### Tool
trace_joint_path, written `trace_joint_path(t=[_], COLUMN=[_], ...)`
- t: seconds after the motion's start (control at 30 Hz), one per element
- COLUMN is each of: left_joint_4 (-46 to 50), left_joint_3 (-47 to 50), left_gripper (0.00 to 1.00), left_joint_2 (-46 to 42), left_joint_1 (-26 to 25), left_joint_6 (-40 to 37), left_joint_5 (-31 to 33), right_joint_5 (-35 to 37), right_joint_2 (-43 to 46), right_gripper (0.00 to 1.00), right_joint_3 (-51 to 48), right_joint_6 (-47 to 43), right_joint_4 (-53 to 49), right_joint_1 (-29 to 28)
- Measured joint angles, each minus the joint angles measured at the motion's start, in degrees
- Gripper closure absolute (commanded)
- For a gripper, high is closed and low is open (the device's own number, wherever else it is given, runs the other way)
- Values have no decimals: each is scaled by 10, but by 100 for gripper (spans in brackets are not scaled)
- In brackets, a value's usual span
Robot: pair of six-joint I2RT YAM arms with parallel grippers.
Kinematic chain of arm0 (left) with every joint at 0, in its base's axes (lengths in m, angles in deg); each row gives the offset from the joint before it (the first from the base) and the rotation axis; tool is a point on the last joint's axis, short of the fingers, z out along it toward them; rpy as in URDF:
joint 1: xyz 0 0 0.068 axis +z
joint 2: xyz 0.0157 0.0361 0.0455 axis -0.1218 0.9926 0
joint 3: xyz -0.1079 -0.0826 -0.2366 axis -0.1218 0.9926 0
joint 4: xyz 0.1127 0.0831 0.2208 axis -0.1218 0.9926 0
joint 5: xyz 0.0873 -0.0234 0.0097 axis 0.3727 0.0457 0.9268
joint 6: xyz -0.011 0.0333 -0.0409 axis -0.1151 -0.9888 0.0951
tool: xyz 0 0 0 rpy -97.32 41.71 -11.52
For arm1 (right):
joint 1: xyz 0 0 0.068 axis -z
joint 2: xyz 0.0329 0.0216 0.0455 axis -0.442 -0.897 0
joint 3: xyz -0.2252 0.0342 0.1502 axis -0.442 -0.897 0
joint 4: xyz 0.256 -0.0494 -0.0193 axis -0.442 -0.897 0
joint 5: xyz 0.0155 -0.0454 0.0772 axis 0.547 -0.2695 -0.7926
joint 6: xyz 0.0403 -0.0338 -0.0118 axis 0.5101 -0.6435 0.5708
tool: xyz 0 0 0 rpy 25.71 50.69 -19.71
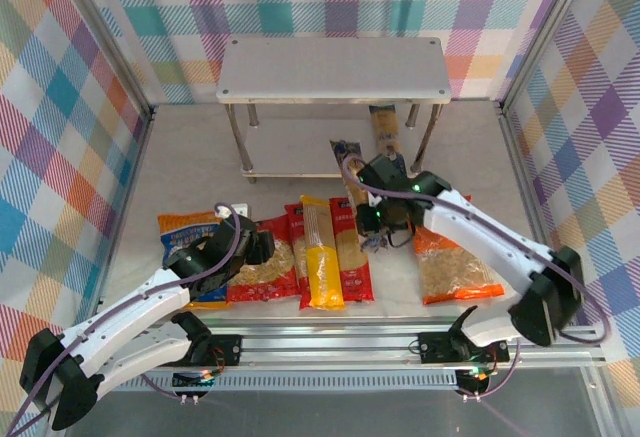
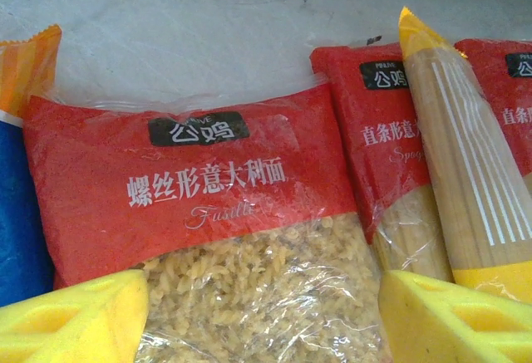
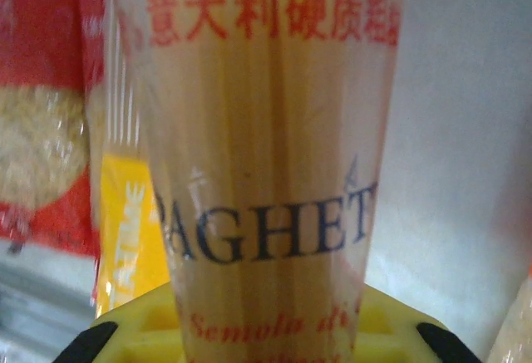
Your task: Place and organize the pasta boxes and bags onto the shelf
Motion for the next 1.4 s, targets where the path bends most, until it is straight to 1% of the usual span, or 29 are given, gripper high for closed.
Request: trace_joint_path(t=[0.23,0.43,0.6,0.8,1.0,1.1,1.13,1.2,1.23,1.3,1.33,1.4], left_joint_4=[1,1,1,3,4,4,4,4,4,4,4,5], left_joint_3=[-10,-10,-10,-10,-10,-10,-10,-10,-10,-10,-10,-10], left_gripper=[27,27,26,26,26,26,26,26,26,25,25,25], left_joint_2=[-1,-1,0,0,0,0,-1,-1,-1,-2,-3,-7], left_joint_1=[0,0,0,0,0,0,0,0,0,0,0,0], left_joint_6=[0,0,0,-1,-2,-2,-2,-2,-2,-2,-2,-2], left_joint_5=[0,0,0,1,2,2,2,2,2,2,2,2], right_joint_5=[21,34,45,52,65,75,79,86,89,92,94,100], right_joint_2=[-159,-256,-312,-365,-380,-383,-383,-385,-387,-391,-395,-405], right_gripper=[100,100,100,100,100,92,89,86,82,71,62,52], right_joint_3=[124,226,278,318,338,338,339,342,344,351,356,367], right_joint_6=[-45,-67,-71,-73,-73,-72,-72,-72,-72,-72,-70,-74], right_joint_4=[19,21,22,21,27,34,35,36,36,34,33,37], right_joint_1=[61,100,121,130,138,142,142,143,143,144,144,145])
